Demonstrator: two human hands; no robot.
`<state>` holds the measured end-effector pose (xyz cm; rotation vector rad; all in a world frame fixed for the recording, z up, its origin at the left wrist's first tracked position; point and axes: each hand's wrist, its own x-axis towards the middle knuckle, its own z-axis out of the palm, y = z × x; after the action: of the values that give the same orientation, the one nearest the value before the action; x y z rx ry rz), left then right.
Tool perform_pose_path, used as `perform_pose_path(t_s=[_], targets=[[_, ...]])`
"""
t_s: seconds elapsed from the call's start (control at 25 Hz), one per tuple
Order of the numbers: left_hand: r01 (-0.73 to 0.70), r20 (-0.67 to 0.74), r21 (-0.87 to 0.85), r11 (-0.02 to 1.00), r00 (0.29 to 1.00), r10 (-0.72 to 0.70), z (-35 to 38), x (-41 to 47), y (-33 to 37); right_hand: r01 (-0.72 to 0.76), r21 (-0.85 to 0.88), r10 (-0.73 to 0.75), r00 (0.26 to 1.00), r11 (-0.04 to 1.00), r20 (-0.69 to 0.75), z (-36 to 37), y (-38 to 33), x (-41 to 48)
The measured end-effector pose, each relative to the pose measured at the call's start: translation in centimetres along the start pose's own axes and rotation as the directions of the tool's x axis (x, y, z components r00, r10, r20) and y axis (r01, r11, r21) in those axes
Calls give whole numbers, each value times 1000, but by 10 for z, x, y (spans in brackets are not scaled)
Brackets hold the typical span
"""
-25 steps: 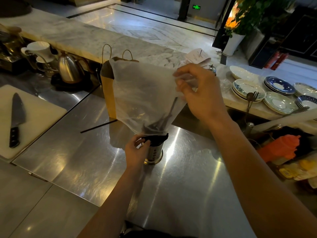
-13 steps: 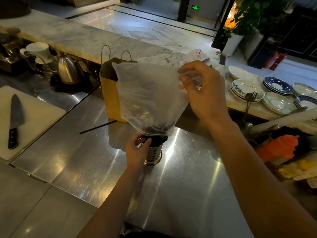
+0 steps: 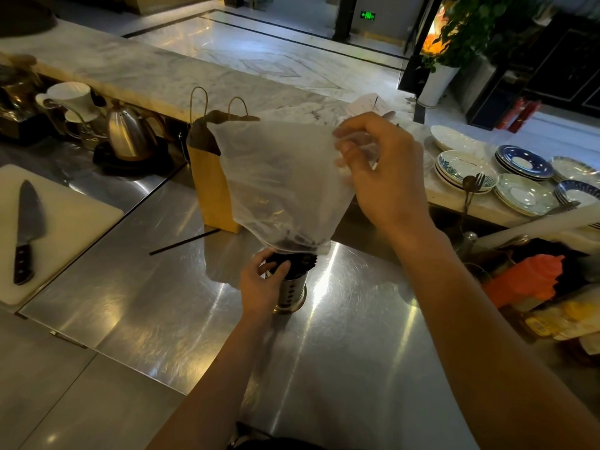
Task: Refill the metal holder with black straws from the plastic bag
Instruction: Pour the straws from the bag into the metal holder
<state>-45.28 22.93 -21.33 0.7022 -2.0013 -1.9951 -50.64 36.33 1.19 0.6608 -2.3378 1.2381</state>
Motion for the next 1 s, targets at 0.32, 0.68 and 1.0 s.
perform_pose_path(t_s=[0.32,0.68,1.0], targets=[[7,-9,-25,1000,1000,-7,2,2,0,-18,13,18,998,1000,-58,0,-2,0],[-25,-18,-22,999,1000,24,1,-1,2,-43,57,49,992,997,-117,-1,-1,-2],[-135,24,65,989,991,134,8,2,15,-217,194,266,923,957,-277,-13,25,-5]])
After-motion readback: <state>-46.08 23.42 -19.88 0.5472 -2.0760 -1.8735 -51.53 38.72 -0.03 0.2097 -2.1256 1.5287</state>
